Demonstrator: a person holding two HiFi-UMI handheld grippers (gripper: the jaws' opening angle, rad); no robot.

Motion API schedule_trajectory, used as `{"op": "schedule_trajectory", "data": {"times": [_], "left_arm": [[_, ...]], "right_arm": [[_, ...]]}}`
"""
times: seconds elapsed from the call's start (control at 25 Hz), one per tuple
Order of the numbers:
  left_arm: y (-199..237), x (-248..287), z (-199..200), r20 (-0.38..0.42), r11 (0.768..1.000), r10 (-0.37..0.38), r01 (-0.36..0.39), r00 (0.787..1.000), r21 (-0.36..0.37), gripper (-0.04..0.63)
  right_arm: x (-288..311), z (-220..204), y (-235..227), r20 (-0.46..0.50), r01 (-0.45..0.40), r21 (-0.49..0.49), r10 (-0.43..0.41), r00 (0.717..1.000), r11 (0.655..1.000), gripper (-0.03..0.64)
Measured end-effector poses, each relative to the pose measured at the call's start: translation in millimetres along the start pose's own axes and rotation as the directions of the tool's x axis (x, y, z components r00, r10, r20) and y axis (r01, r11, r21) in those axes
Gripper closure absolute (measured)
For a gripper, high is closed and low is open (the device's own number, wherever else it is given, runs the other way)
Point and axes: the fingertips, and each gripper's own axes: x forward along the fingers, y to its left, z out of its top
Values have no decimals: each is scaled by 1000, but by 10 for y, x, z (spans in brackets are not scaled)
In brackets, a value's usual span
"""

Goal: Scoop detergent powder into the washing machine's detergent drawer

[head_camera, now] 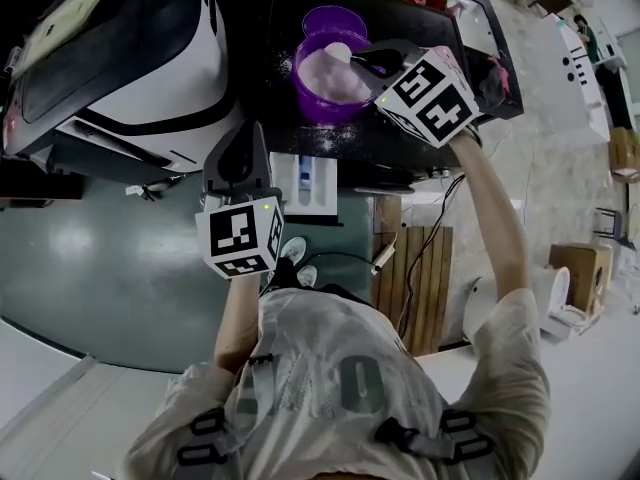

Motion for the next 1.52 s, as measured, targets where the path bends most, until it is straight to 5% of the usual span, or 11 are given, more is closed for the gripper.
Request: {"op": "schedule_trajectory", "data": {"times": [0.24,0.48,0.76,1.04,1.2,1.52], "left_arm": [[157,-43,-164,-22,1000,22,-22,1000,-21,575],[295,-112,-308,-30,997,51,-52,998,-63,575],[376,-161,-346,-26,994,70,-72,997,-85,575],[469,-209,-386,-37,991,94,-97,995,-88,574],[475,-192,-407,-44,991,97,-101,994,-93,574],[437,-168,-417,-43,992,86,-89,995,-89,575]], "right_arm": [[355,-266,133,-186,-128,-74,113,976,989,606],[526,-383,158,-275,-169,-57,147,950,984,606],[607,-438,232,-307,-222,107,245,920,969,606],[614,-464,263,-281,-244,313,335,899,918,606],[634,-482,186,-221,-215,530,378,899,820,606],[569,-409,110,-14,-240,815,432,902,527,606]]}}
